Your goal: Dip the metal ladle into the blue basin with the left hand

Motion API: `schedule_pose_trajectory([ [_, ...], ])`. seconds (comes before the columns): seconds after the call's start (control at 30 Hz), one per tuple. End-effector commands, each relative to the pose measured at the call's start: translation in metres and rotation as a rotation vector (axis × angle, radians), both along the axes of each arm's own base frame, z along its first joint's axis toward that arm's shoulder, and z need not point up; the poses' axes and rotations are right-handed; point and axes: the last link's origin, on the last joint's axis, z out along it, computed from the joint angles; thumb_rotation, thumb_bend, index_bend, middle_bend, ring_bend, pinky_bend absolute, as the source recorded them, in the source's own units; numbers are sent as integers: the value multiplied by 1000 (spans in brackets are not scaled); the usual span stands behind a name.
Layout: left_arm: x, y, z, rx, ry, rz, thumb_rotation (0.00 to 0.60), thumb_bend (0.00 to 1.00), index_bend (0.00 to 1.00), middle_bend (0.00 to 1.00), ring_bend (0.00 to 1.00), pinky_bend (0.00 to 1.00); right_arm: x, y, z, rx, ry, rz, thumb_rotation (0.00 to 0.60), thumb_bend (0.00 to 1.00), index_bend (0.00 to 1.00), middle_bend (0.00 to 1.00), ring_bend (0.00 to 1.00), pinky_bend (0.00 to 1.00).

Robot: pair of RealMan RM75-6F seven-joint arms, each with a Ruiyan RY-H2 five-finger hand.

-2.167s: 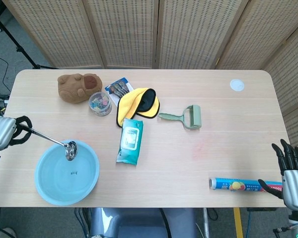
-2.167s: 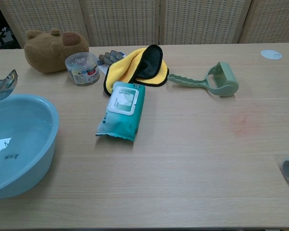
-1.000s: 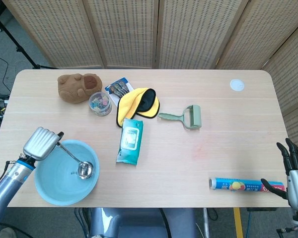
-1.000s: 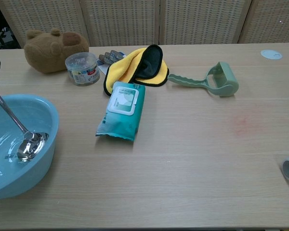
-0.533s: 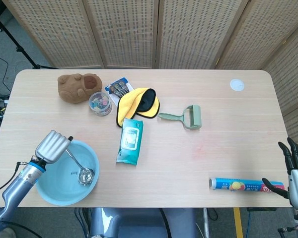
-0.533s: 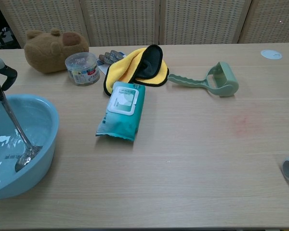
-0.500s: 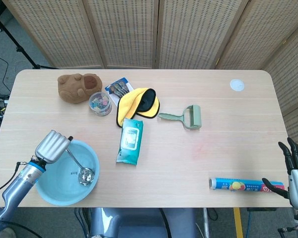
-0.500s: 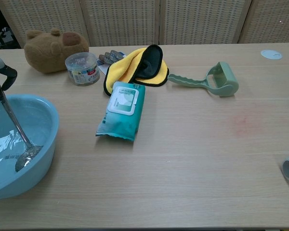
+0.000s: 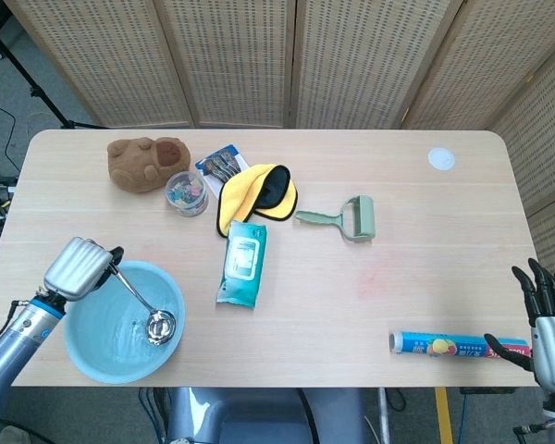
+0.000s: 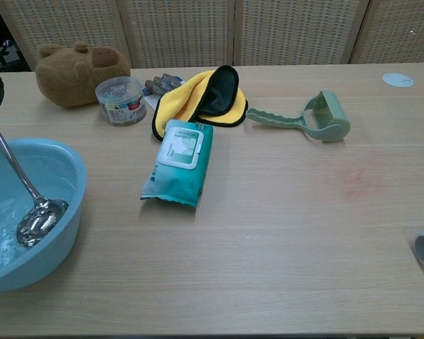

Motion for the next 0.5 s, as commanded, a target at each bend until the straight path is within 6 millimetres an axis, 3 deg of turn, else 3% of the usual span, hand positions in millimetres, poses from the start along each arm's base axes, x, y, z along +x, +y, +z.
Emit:
schedule_pose_trajectory([
  [0.03, -8, -4, 18, 2, -30, 3, 600, 636, 879, 1000, 887, 926, 1, 0, -2, 2, 3, 1, 600, 0, 61, 0, 0, 0],
  [0.5, -18, -18, 56, 31, -54, 6, 600, 636, 878, 1000, 887, 926, 3, 2, -7, 10, 9, 7, 600, 0, 60, 0, 0, 0],
])
